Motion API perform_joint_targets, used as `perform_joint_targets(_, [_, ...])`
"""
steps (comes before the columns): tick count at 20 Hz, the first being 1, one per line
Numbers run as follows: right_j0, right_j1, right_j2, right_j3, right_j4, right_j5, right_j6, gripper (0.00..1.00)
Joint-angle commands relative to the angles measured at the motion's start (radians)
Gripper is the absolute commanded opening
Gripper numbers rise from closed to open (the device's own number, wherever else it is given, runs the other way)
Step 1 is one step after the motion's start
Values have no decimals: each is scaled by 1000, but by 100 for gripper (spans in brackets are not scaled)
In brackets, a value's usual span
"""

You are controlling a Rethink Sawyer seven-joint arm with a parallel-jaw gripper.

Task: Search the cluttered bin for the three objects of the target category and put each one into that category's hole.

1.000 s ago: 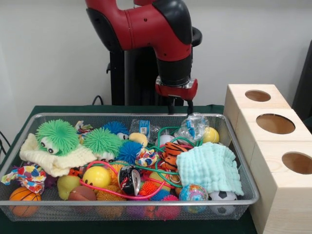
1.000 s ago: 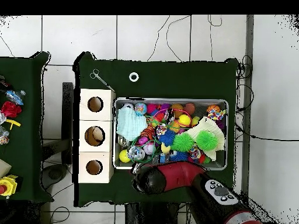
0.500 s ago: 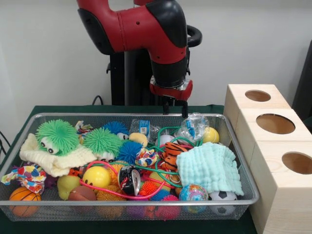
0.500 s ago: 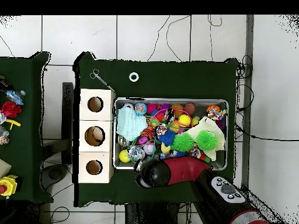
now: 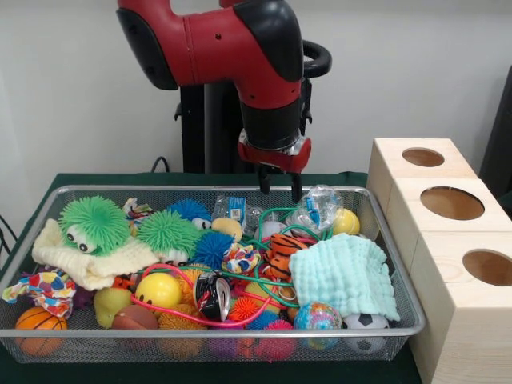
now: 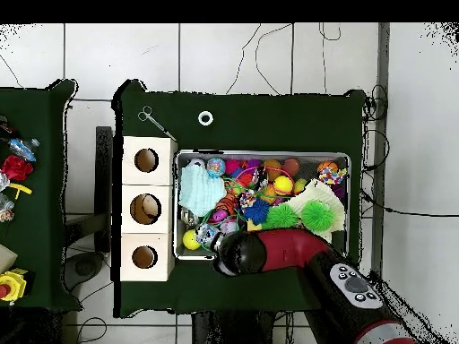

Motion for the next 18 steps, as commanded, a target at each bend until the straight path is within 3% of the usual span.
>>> perform_joint_targets(1, [17,-21,40,-184,53,47,-7,100])
perform_joint_targets(11, [137,4,-29,-243,152,-15,168,100])
perform_joint_targets(18, [190,12,-59,-244,228,-22,180,100])
